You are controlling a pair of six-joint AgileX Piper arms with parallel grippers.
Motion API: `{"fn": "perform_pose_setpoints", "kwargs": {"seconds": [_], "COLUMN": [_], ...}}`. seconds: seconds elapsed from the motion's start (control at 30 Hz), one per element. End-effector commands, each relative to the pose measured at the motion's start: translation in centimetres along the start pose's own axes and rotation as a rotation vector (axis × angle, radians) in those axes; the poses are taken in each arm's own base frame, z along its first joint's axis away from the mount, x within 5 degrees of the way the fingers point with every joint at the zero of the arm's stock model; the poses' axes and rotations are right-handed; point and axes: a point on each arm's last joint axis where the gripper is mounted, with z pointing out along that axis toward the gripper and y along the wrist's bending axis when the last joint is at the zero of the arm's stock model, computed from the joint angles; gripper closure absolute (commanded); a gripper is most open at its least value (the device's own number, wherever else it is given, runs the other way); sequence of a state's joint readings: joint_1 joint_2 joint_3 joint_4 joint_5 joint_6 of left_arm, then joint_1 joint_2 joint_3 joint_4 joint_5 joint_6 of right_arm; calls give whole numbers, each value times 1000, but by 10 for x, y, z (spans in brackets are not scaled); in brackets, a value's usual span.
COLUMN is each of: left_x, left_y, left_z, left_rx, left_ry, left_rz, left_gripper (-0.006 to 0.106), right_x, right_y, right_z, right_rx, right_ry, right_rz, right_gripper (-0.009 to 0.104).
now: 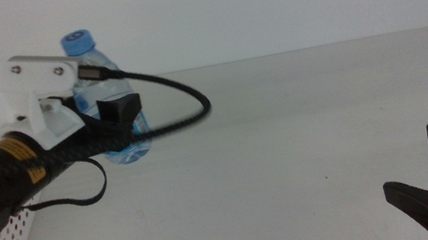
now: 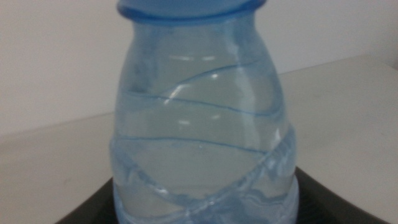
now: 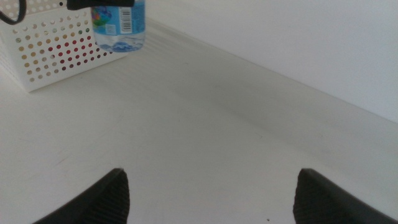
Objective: Use arms to grab the bottles and put them into the dustbin to the left of the table.
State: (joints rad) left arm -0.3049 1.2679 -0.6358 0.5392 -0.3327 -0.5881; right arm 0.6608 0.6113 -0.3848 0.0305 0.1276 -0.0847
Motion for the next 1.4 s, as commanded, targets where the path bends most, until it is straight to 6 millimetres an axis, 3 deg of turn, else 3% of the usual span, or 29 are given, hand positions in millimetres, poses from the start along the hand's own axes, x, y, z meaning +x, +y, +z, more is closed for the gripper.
{"fn": "perform_pose_setpoints", "kwargs": {"seconds": [0.0,0.17,0.4,0.5,0.7,0.93,1.37], "left_x": [-30,-40,-81,-98,-123,-132,-127], "left_y": [-2,-3,-6,2,37,82,158], "left_z": [-12,-14,-22,-30,-45,-51,-31], "left_rx": [-6,-121,-141,-180,-315,-445,-406], "left_ry": [-141,41,175,219,320,441,709], "left_rz": [-92,36,136,131,56,12,-198], "left_gripper": [105,105,105,105,105,105,105], "right_x": [-16,-16,-16,-16,-16,-16,-16], "right_y": [-1,-1,-1,-1,-1,-1,-1], "right_z": [-2,-2,-2,-2,-2,-2,-2], "right_rx": [6,6,6,6,6,6,6], "right_ry": [-103,-103,-103,-103,-103,-103,-103], "right_rz": [-19,-19,-19,-19,-19,-19,-19], "right_gripper": [25,25,25,25,25,25,25]}}
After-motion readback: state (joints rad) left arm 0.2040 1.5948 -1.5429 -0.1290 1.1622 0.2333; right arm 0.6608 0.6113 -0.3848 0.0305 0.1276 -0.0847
